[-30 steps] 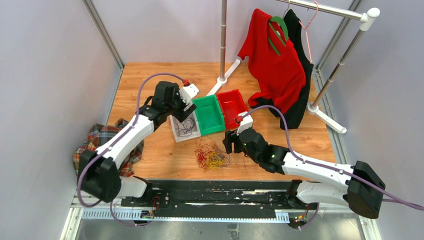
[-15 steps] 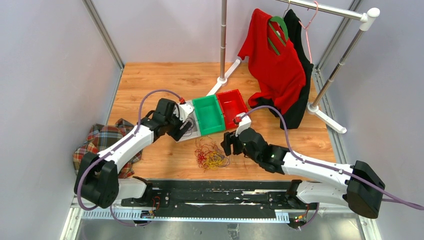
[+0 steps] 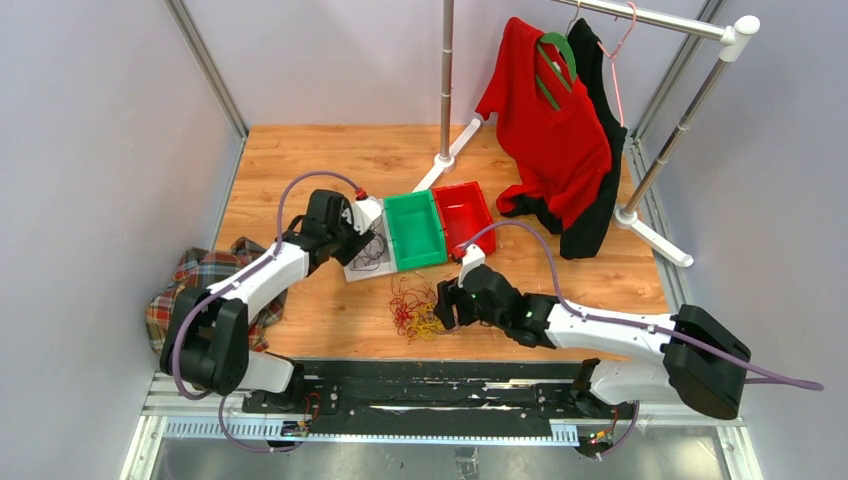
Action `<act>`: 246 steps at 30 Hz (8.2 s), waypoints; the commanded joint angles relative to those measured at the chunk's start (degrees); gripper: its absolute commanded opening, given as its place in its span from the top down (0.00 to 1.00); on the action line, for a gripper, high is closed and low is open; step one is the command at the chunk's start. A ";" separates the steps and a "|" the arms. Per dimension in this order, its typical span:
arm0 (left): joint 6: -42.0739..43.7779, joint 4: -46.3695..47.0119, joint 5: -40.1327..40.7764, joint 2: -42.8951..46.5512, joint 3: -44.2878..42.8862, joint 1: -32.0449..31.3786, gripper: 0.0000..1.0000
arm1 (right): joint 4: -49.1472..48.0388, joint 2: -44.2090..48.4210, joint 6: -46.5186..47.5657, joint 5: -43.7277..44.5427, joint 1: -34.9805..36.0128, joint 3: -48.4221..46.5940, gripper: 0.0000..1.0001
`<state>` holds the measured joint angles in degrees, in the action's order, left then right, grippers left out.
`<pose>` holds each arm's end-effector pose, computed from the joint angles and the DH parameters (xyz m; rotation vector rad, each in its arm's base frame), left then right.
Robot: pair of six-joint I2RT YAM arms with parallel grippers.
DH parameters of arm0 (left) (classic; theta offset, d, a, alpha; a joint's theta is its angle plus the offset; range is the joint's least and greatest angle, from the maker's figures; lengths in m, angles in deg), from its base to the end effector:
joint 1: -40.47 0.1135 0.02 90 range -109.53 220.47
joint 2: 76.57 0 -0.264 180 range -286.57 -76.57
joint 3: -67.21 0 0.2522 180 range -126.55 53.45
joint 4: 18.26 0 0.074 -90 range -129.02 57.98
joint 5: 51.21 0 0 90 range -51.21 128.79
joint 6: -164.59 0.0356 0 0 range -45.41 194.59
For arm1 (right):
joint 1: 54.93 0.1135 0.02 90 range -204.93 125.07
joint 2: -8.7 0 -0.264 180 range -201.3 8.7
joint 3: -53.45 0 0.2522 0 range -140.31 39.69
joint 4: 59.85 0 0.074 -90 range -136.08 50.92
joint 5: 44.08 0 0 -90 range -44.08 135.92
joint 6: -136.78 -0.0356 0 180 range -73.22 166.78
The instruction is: Untangle the cables
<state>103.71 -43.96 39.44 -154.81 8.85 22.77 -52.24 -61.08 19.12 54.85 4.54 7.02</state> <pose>0.2669 -0.0848 0.2079 0.9362 2.1761 0.1096 0.1337 0.2159 0.2051 -0.5075 2.1346 0.7314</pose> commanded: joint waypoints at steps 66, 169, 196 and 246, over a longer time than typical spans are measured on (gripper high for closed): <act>33.99 -27.31 -23.94 22.65 -9.45 -29.68 0.99 | 0.07 13.12 4.79 -0.82 -0.72 0.18 0.55; 20.37 -41.13 -20.58 5.13 -80.90 -29.67 1.00 | -25.09 -9.70 -0.64 27.76 9.88 7.70 0.57; 32.55 25.62 -5.66 11.38 -63.88 -29.68 1.00 | -23.39 -6.17 1.38 25.17 9.86 8.85 0.37; 38.16 24.25 -20.93 10.52 -67.85 -29.68 1.00 | -26.91 -14.64 19.62 9.86 10.35 -11.27 0.54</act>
<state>139.32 -21.63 20.51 -144.08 -55.48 -6.60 -75.69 -72.27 41.07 60.78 15.77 -6.84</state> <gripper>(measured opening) 0.018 0.497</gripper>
